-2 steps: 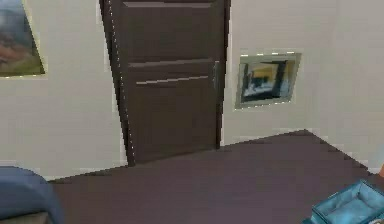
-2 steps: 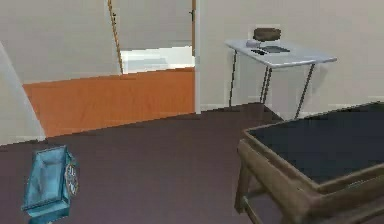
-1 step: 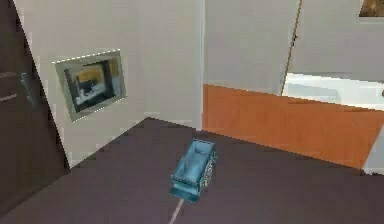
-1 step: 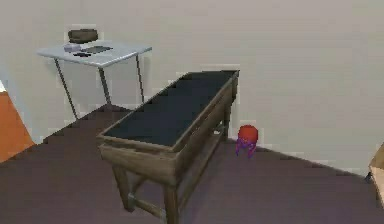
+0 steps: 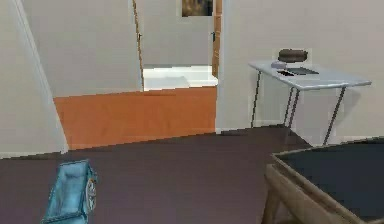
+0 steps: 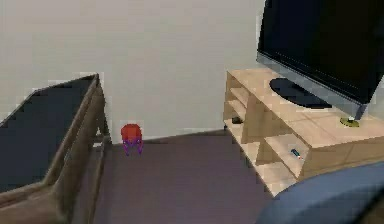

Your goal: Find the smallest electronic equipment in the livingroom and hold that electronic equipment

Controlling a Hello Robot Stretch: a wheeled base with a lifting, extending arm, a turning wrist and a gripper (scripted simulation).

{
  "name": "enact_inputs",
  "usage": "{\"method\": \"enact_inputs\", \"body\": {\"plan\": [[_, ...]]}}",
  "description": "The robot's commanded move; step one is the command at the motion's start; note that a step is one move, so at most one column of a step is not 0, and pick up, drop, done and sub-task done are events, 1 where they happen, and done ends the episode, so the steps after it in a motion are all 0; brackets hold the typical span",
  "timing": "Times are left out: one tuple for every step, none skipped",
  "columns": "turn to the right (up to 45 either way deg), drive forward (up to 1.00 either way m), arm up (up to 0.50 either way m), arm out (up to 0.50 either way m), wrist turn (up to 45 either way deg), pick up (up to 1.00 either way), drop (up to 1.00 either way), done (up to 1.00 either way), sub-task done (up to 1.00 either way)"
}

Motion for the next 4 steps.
{"method": "enact_inputs", "body": {"plan": [[0.0, 1.00, 0.00, 0.00, 0.0, 0.00, 0.00, 0.00, 0.00], [18.0, 0.00, 0.00, 0.00, 0.0, 0.00, 0.00, 0.00, 0.00], [0.0, 0.10, 0.00, 0.00, 0.0, 0.00, 0.00, 0.00, 0.00], [-30.0, 0.00, 0.00, 0.00, 0.0, 0.00, 0.00, 0.00, 0.00]]}}
